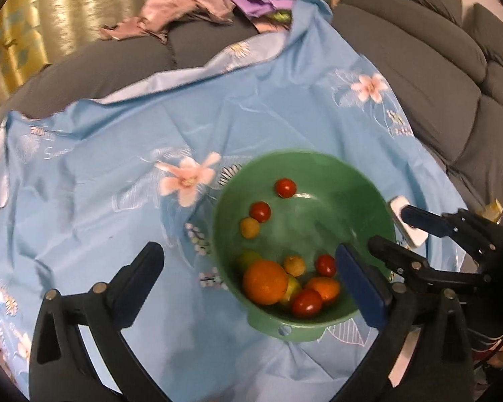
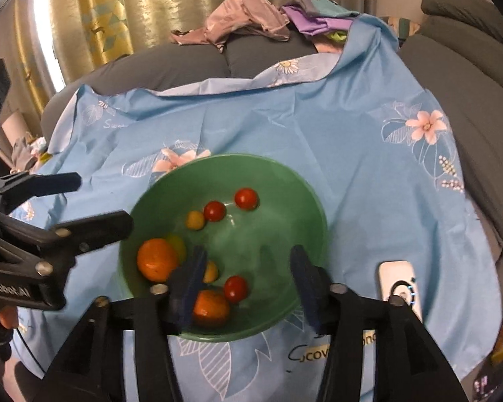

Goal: Organize fruits
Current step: 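Open left gripper into the bowl while right gripper opens too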

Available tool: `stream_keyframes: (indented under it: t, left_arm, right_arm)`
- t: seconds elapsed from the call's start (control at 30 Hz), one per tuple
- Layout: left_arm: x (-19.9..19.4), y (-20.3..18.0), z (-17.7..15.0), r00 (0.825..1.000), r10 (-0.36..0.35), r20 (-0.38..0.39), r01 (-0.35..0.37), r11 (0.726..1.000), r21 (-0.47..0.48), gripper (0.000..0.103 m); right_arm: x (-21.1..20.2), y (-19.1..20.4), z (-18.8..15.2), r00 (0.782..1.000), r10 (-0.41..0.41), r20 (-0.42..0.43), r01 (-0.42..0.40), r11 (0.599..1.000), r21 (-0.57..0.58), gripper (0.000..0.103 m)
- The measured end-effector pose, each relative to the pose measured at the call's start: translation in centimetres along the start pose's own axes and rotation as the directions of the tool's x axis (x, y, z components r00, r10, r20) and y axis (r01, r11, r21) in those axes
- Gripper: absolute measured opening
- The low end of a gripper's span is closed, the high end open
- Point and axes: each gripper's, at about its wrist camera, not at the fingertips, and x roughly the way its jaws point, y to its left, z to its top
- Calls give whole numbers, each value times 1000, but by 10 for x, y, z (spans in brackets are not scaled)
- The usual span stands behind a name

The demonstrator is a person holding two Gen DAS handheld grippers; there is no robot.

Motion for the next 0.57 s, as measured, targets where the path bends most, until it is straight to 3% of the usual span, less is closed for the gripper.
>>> stream_keyframes:
  t: [0.1, 0.2, 0.33, 0.57]
  left_arm:
    - [-14, 1, 6, 1000, -2, 3, 2, 1000, -14, 102]
    - [-29, 0, 12, 1000, -3, 11, 3, 1000, 4, 102]
    - [-45, -7, 19, 997, 61, 40, -63, 997, 50, 102]
    - [-56, -10, 25, 993, 104, 62, -109, 992, 71, 102]
  right_arm:
    - [-13, 1, 8, 999, -30, -26, 30, 1000, -3, 55]
    - [-23, 2, 16, 1000, -3, -25, 2, 1000, -6, 55]
    - [-35, 6, 25, 1000, -5, -14, 5, 999, -32, 55]
    - [-43, 8, 29, 1000, -6, -3, 5, 999, -37, 55]
